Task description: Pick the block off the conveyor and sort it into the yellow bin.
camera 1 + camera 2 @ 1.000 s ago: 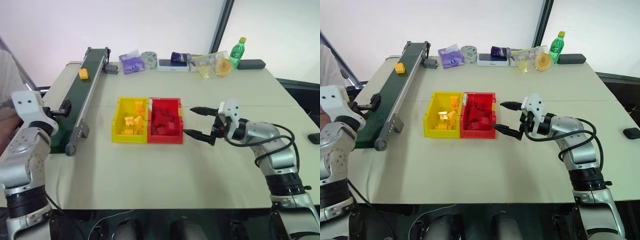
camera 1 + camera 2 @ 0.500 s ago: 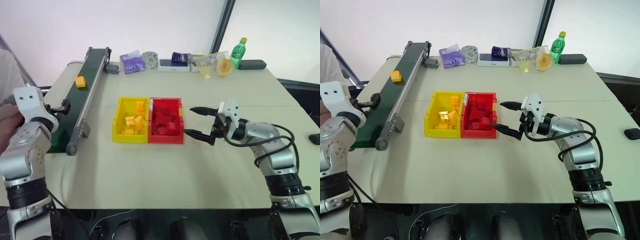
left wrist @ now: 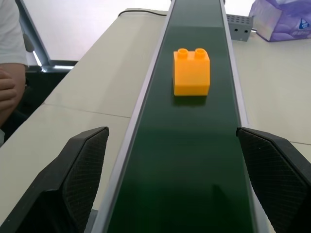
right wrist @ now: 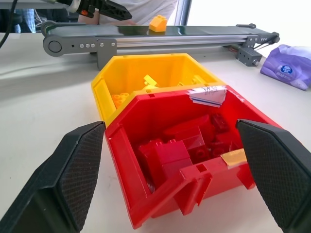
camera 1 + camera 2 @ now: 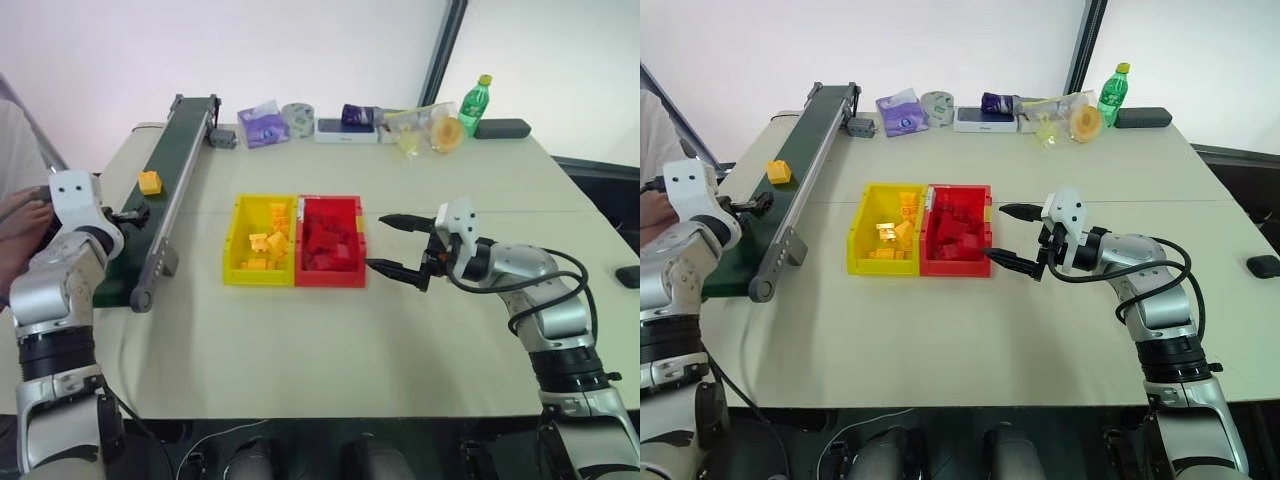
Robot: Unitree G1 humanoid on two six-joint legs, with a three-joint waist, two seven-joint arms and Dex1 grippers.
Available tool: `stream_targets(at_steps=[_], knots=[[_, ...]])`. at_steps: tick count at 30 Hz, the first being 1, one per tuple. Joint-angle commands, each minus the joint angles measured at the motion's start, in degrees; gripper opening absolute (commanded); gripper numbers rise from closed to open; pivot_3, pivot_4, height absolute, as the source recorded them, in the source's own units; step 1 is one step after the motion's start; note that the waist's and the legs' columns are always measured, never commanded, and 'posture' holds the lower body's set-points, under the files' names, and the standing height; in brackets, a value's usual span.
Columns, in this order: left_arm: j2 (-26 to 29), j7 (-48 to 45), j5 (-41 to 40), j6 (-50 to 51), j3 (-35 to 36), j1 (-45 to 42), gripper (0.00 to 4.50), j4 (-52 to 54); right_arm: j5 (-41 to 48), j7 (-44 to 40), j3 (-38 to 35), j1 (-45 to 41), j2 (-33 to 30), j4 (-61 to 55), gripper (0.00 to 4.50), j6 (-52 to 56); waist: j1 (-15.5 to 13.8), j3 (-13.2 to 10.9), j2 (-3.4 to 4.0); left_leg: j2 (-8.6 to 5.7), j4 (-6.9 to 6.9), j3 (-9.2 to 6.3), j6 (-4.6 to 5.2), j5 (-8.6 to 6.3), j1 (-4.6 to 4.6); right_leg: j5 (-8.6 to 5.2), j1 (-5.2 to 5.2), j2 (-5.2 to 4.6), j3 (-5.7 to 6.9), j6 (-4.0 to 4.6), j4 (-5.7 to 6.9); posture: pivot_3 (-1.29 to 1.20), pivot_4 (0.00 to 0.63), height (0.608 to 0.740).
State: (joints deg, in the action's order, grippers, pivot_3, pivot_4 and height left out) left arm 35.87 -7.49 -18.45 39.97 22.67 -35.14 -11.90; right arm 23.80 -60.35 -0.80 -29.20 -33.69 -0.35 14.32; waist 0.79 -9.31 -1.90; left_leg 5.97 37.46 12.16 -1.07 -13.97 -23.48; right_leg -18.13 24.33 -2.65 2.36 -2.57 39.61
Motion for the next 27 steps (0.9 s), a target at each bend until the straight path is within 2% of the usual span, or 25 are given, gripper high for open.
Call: stream_targets(at_steps=[1,6,16,19,22,24,27], knots=[[0.5,-0.6,1.6,-3.5,-1.0,-2.8,4.43,-1.1,0.9,0.4,-0.9,-0.4,0.0,-2.8,4.50,-0.1,-0.1,0.0,0.00,-0.01,0.00,0.00,0.00,0.00,0.00,0.00,0.00,-0.01,0.00,0.00,0.00,0.00,0.150,0.740],[-0.8,-0.5,1.0,-4.1,-0.3,-4.5,4.43,-3.8,0.7,0.8,-0.9,0.2,-0.1,-3.3,4.50,-0.1,0.0,0.0,0.00,-0.02,0.01,0.00,0.00,0.00,0.00,0.00,-0.01,-0.02,0.00,0.00,0.02,0.00,0.150,0.740],[-1.8,-2.0,1.4,-4.7,-1.3,-2.4,4.43,-4.1,0.9,1.4,-1.1,0.6,-0.2,-3.8,4.50,0.2,0.1,0.0,0.00,-0.01,0.01,0.00,0.00,0.00,0.00,0.00,0.01,-0.01,0.00,-0.01,0.04,0.00,0.150,0.740],[-1.9,0.6,0.9,-3.4,1.5,-1.6,3.56,-4.1,0.8,1.4,-1.1,0.5,-0.2,-3.6,4.50,0.1,0.1,0.0,0.00,-0.01,0.02,0.00,0.00,0.00,0.00,0.00,0.01,-0.01,0.00,-0.01,0.04,0.00,0.150,0.740],[-1.6,1.3,0.6,-1.0,2.0,-0.2,2.20,-3.4,0.8,1.3,-1.3,0.4,-0.4,-3.1,4.50,-0.1,0.1,0.0,0.00,-0.01,0.02,0.00,0.00,0.00,0.00,0.00,0.01,-0.01,0.00,-0.01,0.05,0.00,0.150,0.740],[-2.3,2.1,-0.1,-3.1,3.9,-0.4,1.29,-1.9,0.7,1.2,-1.4,0.2,-0.6,-2.8,4.50,-0.3,0.1,0.0,0.00,-0.01,0.02,0.00,0.00,0.00,0.00,0.00,0.01,-0.01,0.00,-0.01,0.05,0.00,0.150,0.740],[-1.7,1.8,-0.8,-1.8,3.8,-1.2,1.30,2.8,0.7,1.2,-1.4,0.1,-0.6,-2.5,4.50,-0.5,0.1,0.0,-0.01,-0.01,0.03,0.00,0.00,0.00,0.00,0.00,0.01,-0.01,-0.01,-0.01,0.05,0.00,0.150,0.740]])
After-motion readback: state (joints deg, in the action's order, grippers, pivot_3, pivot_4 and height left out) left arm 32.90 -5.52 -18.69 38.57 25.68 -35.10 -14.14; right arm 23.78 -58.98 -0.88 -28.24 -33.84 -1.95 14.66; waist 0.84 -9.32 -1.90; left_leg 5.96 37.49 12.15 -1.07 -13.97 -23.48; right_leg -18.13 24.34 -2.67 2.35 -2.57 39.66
